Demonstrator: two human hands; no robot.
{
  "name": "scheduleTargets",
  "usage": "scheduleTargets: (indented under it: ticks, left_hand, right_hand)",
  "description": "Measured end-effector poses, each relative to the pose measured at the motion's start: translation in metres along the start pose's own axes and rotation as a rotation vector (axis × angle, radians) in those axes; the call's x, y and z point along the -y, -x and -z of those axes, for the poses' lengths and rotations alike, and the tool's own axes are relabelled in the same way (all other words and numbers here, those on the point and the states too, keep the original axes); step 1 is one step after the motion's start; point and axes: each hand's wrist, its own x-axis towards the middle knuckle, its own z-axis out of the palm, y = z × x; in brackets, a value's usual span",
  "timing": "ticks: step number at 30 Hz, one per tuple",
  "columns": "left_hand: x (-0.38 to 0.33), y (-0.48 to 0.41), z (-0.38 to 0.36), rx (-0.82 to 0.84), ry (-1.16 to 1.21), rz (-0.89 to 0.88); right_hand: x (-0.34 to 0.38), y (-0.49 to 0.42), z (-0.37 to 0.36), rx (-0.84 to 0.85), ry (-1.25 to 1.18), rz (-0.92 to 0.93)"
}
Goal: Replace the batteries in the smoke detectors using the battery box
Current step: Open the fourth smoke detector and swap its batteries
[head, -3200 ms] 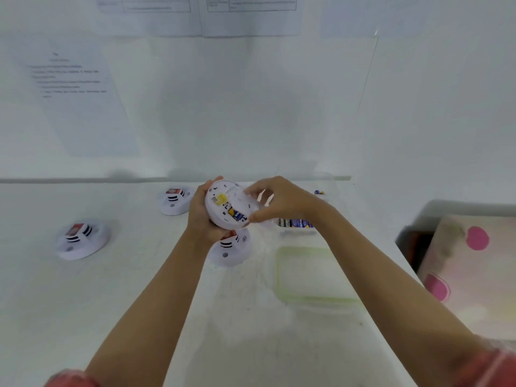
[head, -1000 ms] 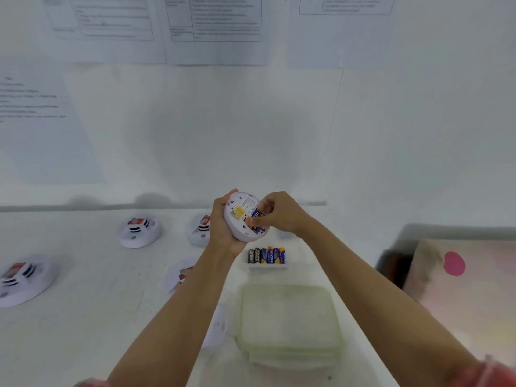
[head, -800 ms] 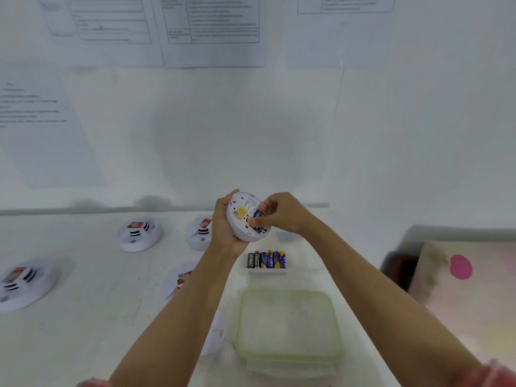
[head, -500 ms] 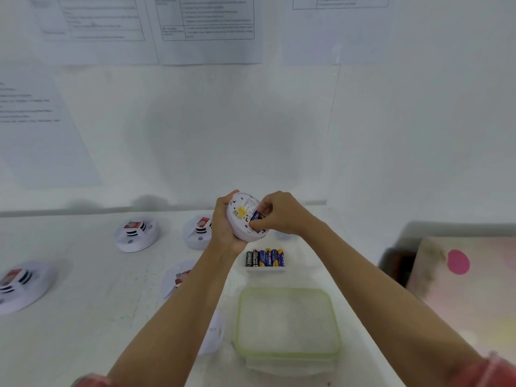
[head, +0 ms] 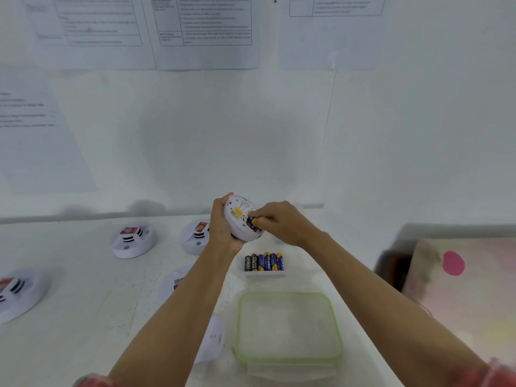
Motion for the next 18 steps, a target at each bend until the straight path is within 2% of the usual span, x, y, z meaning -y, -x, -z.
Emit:
scheduleTargets:
  ticks: [3, 9, 14, 16, 18]
  left_hand:
    - [0.002, -0.001, 0.001, -0.033, 0.006, 0.006]
    - [0.002, -0.003, 0.001, -0.08, -0.04, 0.002]
    - [-0.004, 0.0, 0.0, -0.026, -0.006, 0.005]
    - [-0.006, 0.0, 0.003, -0.018, 0.006, -0.003]
    - [-0.007, 0.001, 0.004, 0.012, 0.011, -0.015]
  right_hand:
    - [-0.004, 0.004, -0.003, 0.046, 0.066, 0.009]
    - [0.0, 0.008, 0.0, -0.018, 0.054, 0.06]
    - [-0.012, 0.006, 0.023, -0.111, -0.191, -0.115]
    - [-0.017, 0.006, 0.035, -0.001, -0.091, -0.224]
    - [-0.019, 0.009, 0.034, 0.215, 0.126, -0.311]
